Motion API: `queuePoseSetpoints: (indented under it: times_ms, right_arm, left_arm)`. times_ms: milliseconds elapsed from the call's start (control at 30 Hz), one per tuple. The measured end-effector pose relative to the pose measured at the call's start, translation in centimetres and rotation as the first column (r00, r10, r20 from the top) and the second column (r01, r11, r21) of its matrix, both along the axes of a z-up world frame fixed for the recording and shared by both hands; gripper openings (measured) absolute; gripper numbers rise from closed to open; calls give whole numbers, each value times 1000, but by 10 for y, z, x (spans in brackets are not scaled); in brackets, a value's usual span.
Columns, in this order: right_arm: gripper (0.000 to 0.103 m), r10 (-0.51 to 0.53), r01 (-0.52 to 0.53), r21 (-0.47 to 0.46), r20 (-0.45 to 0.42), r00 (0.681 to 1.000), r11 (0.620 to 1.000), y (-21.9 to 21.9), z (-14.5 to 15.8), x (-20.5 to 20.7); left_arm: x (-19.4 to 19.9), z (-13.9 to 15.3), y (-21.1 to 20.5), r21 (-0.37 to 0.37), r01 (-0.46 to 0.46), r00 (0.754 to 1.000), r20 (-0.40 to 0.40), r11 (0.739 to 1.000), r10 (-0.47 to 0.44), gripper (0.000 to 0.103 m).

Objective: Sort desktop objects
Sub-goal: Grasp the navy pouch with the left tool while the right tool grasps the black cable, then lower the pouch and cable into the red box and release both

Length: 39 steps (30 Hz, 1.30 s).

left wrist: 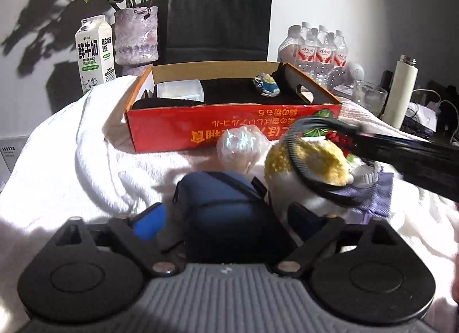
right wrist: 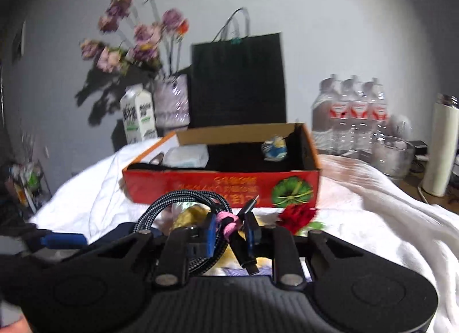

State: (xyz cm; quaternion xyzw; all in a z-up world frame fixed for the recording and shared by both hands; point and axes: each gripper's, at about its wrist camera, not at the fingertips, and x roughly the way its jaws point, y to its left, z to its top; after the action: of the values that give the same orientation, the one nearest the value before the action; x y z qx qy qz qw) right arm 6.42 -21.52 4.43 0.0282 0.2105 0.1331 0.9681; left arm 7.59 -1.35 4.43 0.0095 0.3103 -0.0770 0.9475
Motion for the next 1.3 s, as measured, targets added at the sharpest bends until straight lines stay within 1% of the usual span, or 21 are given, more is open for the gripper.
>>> queuePoseSetpoints:
  times_ms: [33,100,133,200,300,467,567,667,767,833,900,967,1167,1200,1233,1300]
  right_arm:
    - [19,-15,15,13,4,1000,1000,-7,2,-5]
    - [19,-40,40,36,15,999,999,-21,6,-18]
    - [19,-52,51,44,19,998,998,-28,7,-24]
    - [19,-66,65,45,16,998,997,-40,7,-36]
    - [19,-74,74,50,-4,997,996,-54,5,-52]
    - [19,-66,66,53,-4,998,996,-62,4,-73]
    - [19,-51,50,51,9,999,997,-59,7,-84]
    - [19,-30,29,48,37,999,998,-53,15,-98]
    - [19,-11,8,42,66,998,999,-47,25,-111]
    - [19,-7,3,38,87,996,999,-45,33,-118]
    - [19,-1,-2,34,110,994,999,-44,43,-123]
    - [19,-1,-4,38,132,991,999,-45,53,-126]
    - [19,-1,-5,32,187,982,999,-45,76,-124]
    - [19,4,-9,26,190,982,1000,-44,80,-121]
    - [19,9,-13,19,195,981,1000,-42,84,-116]
    - [19,27,-29,4,198,980,1000,-41,92,-102]
  left_arm:
    - [6,0,0,-11,-1,1000,-17,1000,1,80]
    - [15,0,1,-32,-20,999,-46,999,19,73]
    - [15,1,1,-34,-22,999,-42,999,21,69]
    - [9,3,-1,-21,-28,999,-31,999,27,67]
    - [-12,11,-1,-6,-59,998,4,998,59,66]
    - [-60,37,9,-31,-101,989,103,994,104,66]
    - [-89,55,17,-81,-109,983,139,991,120,66]
    - [-113,70,24,-130,-95,981,159,987,115,66]
    - [-126,79,31,-179,-68,981,166,981,99,66]
    - [-127,84,38,-224,-57,984,152,973,93,66]
    - [-125,90,48,-290,-31,988,134,956,72,66]
    - [-121,94,56,-340,-6,992,118,940,49,66]
    - [-104,111,66,-423,35,994,112,905,14,66]
    - [-97,115,67,-428,30,994,109,903,18,66]
    - [-88,120,66,-420,18,994,106,908,30,66]
    - [-71,132,60,-373,-5,992,119,928,53,66]
